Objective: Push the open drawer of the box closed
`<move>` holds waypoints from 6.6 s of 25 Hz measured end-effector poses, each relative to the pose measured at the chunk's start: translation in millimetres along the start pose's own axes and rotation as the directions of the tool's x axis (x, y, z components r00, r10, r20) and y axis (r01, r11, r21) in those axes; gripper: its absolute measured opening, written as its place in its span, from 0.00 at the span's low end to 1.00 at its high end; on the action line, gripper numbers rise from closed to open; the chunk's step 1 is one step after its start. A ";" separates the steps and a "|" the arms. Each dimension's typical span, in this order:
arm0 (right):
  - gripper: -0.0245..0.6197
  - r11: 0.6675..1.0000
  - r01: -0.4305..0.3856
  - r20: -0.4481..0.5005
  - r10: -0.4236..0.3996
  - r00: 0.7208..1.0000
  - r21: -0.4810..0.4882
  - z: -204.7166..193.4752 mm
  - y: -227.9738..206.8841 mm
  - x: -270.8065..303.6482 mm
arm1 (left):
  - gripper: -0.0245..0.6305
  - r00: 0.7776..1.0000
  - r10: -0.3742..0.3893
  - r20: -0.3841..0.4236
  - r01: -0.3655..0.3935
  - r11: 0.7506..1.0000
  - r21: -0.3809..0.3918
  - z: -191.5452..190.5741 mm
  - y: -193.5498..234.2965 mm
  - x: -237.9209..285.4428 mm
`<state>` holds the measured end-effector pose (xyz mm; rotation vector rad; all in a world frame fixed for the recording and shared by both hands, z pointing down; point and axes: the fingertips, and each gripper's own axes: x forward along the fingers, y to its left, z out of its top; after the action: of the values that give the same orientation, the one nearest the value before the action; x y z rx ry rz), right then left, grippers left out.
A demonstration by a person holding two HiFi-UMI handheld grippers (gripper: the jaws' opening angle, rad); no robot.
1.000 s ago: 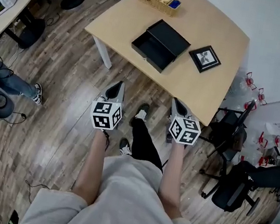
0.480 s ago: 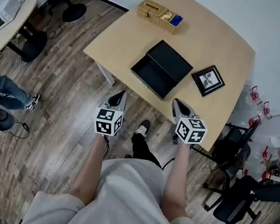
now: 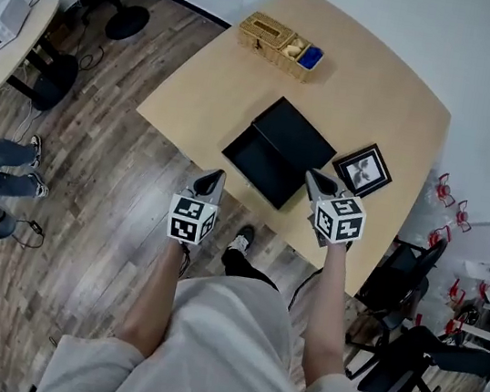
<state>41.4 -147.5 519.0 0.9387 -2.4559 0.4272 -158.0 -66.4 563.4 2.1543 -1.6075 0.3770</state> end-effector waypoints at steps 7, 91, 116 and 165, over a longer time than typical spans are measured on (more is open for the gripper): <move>0.04 0.986 -0.017 -0.138 -0.007 0.990 -0.168 11.8 -42.4 44.1 | 0.12 0.998 -0.035 -0.050 0.035 0.999 0.010 -21.6 -1.3 34.3; 0.04 0.969 -0.189 -0.292 0.136 0.947 -0.160 -29.1 -50.6 163.7 | 0.23 0.957 -0.180 -0.227 0.205 0.975 0.091 -113.9 -43.0 101.9; 0.04 0.969 -0.188 -0.290 0.135 0.947 -0.163 -29.4 -50.8 163.9 | 0.23 0.961 -0.179 -0.213 0.206 0.972 0.115 -101.8 -44.4 99.8; 0.04 0.969 -0.191 -0.292 0.139 0.946 -0.156 -29.9 -50.0 165.5 | 0.23 0.946 -0.214 -0.244 0.252 0.958 0.135 -96.9 -44.3 141.8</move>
<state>-23.0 -259.5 637.8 0.5555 -2.2747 0.3558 -70.6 -127.9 705.0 2.2954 -1.2169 0.6744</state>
